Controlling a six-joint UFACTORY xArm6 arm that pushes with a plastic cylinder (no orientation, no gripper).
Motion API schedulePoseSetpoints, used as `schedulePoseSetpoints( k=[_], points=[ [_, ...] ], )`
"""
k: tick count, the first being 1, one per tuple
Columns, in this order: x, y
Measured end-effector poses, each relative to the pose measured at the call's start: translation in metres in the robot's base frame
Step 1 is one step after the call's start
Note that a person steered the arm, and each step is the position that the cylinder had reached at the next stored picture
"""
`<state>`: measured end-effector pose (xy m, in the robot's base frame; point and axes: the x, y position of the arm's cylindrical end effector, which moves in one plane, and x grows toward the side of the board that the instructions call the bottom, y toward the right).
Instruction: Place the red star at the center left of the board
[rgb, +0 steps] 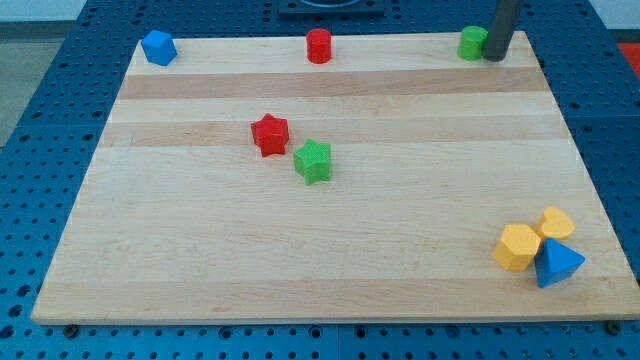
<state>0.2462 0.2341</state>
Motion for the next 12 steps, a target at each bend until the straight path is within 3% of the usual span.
schedulePoseSetpoints(
  k=[4, 5, 6, 7, 9, 12],
  points=[
    [0.017, 0.0],
    [0.03, -0.001],
    [0.072, -0.007],
    [0.123, -0.04],
    [0.143, -0.234],
    [0.142, -0.319]
  ],
)
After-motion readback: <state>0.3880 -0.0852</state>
